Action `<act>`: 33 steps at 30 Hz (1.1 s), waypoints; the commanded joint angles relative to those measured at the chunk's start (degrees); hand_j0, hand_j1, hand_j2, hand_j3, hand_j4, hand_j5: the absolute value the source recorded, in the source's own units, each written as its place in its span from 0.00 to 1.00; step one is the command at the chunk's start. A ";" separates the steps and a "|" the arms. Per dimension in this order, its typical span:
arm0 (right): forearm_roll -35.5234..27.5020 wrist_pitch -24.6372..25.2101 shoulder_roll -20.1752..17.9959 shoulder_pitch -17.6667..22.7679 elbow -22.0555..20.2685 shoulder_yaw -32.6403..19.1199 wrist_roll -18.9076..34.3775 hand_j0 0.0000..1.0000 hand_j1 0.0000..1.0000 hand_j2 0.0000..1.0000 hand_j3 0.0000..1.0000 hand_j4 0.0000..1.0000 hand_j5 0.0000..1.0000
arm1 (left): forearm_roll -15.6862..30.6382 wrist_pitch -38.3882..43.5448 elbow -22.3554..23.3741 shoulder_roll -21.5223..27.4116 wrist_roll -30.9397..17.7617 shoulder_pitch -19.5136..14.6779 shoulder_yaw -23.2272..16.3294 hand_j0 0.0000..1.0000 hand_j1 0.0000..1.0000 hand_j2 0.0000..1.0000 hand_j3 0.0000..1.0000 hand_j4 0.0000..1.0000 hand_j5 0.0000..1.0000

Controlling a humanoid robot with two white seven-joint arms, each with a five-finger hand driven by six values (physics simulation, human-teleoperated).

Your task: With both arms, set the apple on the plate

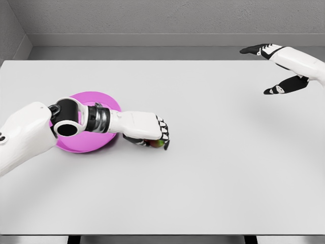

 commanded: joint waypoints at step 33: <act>-0.52 0.17 0.03 0.09 -0.38 -0.02 -0.03 1.00 1.00 1.00 1.00 1.00 1.00 | 17.08 -0.23 -1.55 18.53 0.78 -0.53 7.78 1.00 1.00 1.00 1.00 1.00 1.00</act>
